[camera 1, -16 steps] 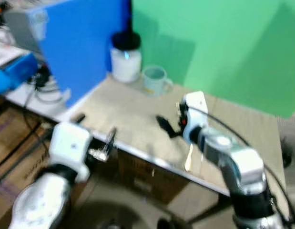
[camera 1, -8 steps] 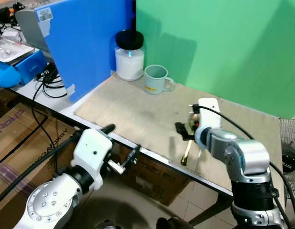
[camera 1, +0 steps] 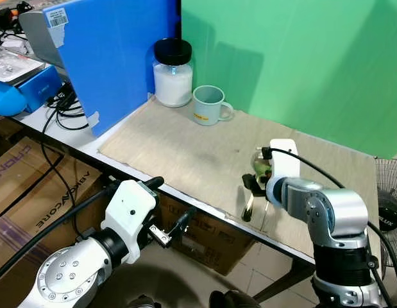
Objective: Setting the table
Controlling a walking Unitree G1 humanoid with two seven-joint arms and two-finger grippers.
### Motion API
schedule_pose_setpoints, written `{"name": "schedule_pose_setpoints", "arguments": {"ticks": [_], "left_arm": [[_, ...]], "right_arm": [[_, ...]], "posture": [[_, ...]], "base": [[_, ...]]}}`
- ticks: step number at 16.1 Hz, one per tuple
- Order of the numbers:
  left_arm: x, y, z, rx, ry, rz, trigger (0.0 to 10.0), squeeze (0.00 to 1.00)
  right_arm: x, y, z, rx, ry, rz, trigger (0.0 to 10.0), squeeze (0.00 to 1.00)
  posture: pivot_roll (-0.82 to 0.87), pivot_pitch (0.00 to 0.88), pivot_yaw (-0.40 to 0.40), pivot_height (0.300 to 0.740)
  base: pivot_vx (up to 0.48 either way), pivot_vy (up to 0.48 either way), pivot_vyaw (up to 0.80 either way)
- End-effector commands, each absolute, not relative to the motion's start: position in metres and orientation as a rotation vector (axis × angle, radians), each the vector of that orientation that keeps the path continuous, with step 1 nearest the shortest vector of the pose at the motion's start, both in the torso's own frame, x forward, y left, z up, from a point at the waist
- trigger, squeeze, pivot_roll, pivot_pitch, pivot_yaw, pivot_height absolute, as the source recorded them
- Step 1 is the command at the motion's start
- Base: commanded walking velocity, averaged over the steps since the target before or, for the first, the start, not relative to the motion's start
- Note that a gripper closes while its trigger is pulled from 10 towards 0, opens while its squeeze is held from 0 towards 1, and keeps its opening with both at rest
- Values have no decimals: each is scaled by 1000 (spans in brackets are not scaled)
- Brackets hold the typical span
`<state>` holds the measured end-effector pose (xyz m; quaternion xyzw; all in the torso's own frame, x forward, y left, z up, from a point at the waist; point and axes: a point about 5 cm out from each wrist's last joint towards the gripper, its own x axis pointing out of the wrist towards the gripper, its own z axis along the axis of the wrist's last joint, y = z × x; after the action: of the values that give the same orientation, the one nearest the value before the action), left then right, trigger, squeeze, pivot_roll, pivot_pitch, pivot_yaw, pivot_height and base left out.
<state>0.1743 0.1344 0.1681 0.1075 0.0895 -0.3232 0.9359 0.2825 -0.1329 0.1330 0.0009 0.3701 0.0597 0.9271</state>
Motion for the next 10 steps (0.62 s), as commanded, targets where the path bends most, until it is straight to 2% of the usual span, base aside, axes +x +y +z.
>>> {"name": "schedule_pose_setpoints", "arguments": {"ticks": [1, 10], "left_arm": [[171, 132, 171, 219, 179, -685, 10000, 0], [166, 129, 167, 213, 208, -727, 10000, 0]], "right_arm": [[280, -136, 133, 7, 772, 113, 0, 0], [272, -139, 119, 71, 879, 107, 0, 0]], "posture": [[72, 68, -62, 740], [68, 75, -62, 740]], "base": [[0, 0, 0], [0, 0, 0]]}}
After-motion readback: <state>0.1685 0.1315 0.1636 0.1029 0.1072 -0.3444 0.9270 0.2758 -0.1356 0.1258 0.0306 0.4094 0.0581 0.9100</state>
